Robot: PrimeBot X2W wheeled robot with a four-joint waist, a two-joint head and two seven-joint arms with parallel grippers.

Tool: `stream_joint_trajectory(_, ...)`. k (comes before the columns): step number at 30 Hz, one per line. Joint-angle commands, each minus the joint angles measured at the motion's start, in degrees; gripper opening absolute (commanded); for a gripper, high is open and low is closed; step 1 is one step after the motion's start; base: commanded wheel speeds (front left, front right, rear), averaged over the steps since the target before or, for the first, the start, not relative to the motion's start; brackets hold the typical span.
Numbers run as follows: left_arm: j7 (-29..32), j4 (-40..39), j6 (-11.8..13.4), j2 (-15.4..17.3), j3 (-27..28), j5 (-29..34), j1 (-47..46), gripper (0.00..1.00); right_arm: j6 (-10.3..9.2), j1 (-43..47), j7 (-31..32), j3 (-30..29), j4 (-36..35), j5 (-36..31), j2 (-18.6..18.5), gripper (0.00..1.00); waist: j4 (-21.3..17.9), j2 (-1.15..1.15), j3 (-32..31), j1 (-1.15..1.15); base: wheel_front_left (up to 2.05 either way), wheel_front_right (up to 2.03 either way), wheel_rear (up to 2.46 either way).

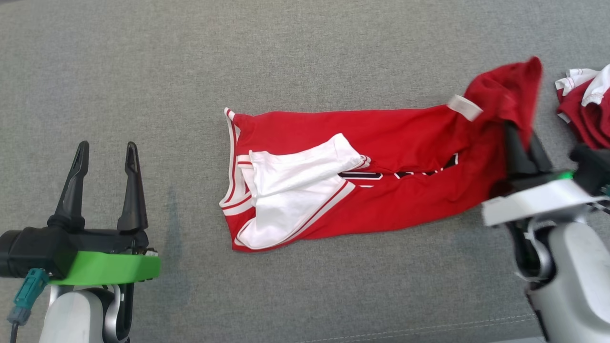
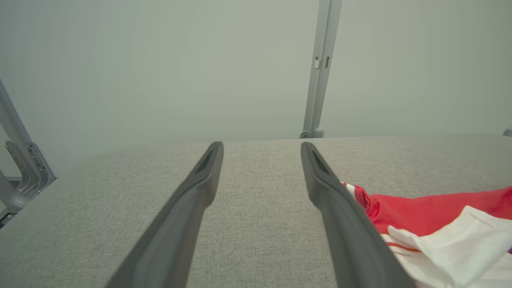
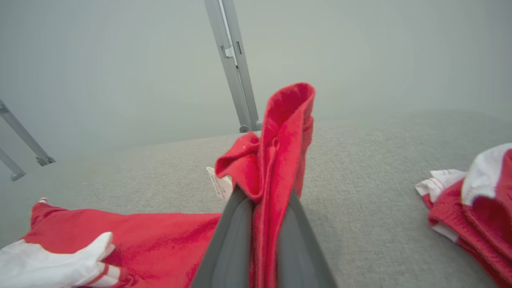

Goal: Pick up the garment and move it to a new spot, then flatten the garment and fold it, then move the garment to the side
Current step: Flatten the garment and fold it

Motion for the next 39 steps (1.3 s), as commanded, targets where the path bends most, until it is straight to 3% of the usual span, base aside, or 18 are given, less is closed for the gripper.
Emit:
stream_joint_trajectory(1, -0.1, -0.1, 0.0, 0.4, 0.0, 0.2, 0.5, 1.00, -0.01, -1.4, 1.0, 1.7, -1.3, -0.5, 1.0, 0.00, -0.1, 0.00, -0.1, 0.00, 0.00, 0.00, 0.00)
stream_joint_trajectory(6, 0.1, 0.1, -0.1, 0.3, -0.9, 0.1, -1.0, 1.00, -0.01, -5.0, 3.4, 10.3, -5.5, -1.7, 5.4, 0.00, 0.9, 0.00, 0.8, 0.00, 0.00, 0.00, 0.00)
stream_joint_trajectory(11, 0.0, 0.8, -0.3, -0.2, -1.9, -0.3, -2.0, 1.00, -0.01, -8.3, 3.3, 19.7, -4.2, -0.1, 9.1, 0.00, 2.5, 0.00, 2.2, 0.00, 0.00, 0.00, 0.00)
stream_joint_trajectory(19, -0.1, 2.4, -0.6, -0.7, -3.1, -0.6, -3.6, 1.00, -0.01, -11.6, -0.2, 31.2, 2.0, 5.6, 10.0, 0.00, 4.8, 0.00, 3.8, 0.00, 0.00, 0.00, 0.00)
stream_joint_trajectory(25, -0.1, 3.0, -0.7, -1.0, -3.2, -0.4, -4.6, 1.00, -0.01, -14.3, -2.4, 35.7, 7.0, 9.7, 10.0, 0.00, 5.4, 0.00, 4.7, 0.00, 0.00, 0.00, 0.00)
stream_joint_trajectory(26, -0.1, 3.0, -0.8, -1.0, -3.1, -0.3, -4.7, 1.00, -0.01, -14.7, -2.6, 36.2, 7.6, 10.1, 10.1, 0.28, 5.3, 0.00, 4.8, 0.00, 0.00, 0.00, 0.00)
stream_joint_trajectory(27, -0.1, 3.0, -0.8, -1.0, -3.1, -0.2, -4.7, 1.00, -0.01, -15.2, -2.7, 36.6, 8.0, 10.3, 10.1, 0.82, 5.3, 0.00, 4.9, 0.00, 0.00, 0.00, 0.00)
stream_joint_trajectory(28, -0.1, 3.0, -0.8, -1.1, -3.0, -0.1, -4.8, 1.00, -0.01, -15.7, -2.9, 36.9, 8.1, 10.1, 10.1, 1.00, 5.2, 0.00, 4.9, 0.00, 0.00, 0.00, 0.00)
stream_joint_trajectory(33, -0.2, 2.8, -0.9, -1.2, -2.7, 0.2, -4.7, 1.00, -0.01, -17.4, -3.0, 36.1, 5.6, 9.1, 10.1, 1.00, 4.4, 0.00, 4.7, 0.00, 0.00, 0.00, 0.00)
stream_joint_trajectory(39, -0.2, 2.5, -1.0, -1.3, -1.9, 0.5, -4.3, 1.00, -0.01, -15.1, -3.0, 29.4, -1.6, 4.3, 10.0, 1.00, 3.4, 0.00, 4.0, 0.00, 0.00, 0.00, 0.00)
